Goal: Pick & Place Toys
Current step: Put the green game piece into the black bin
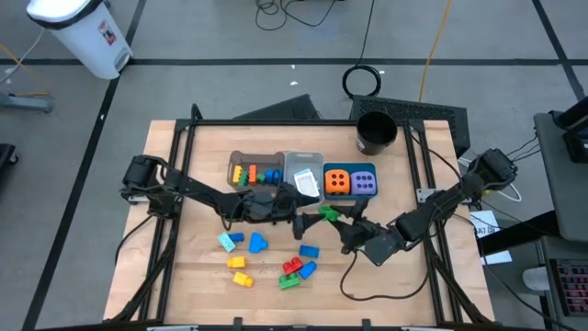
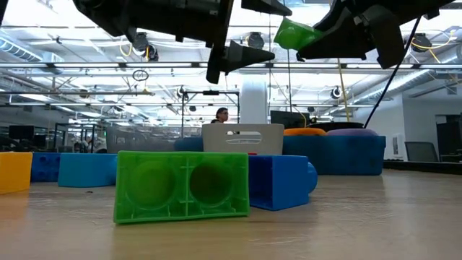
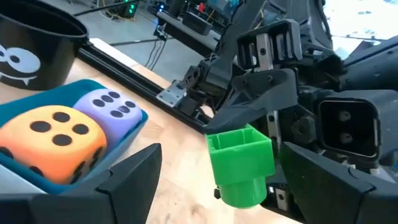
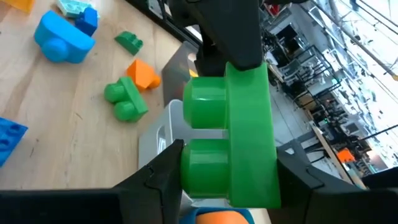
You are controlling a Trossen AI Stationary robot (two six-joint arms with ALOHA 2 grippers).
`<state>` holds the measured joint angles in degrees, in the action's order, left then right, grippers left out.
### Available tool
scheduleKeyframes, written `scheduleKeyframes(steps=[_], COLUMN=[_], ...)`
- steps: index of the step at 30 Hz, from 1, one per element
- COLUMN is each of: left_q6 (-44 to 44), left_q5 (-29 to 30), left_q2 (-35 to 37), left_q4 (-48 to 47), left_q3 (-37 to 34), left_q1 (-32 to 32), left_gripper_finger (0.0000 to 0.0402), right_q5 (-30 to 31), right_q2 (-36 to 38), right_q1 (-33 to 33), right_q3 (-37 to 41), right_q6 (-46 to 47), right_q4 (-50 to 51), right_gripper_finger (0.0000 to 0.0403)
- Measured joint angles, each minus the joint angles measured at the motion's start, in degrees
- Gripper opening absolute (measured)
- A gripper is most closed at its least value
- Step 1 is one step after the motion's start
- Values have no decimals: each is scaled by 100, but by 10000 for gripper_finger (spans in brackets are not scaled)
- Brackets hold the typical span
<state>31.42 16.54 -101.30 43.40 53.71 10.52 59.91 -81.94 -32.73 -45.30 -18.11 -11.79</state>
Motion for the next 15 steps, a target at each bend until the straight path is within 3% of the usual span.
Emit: scheduleKeyframes(steps=[15], left_q6=[276], left_q5=[-5], left_q2=[0], left_q4=[-233], left_q3=[-2], left_q1=[7], left_gripper_finger=[333], right_q5=[-12], right_q2=[-327], right_q1=[46], right_q3=[0], right_q6=[-561], right_q4=[-481], right_gripper_finger=[162])
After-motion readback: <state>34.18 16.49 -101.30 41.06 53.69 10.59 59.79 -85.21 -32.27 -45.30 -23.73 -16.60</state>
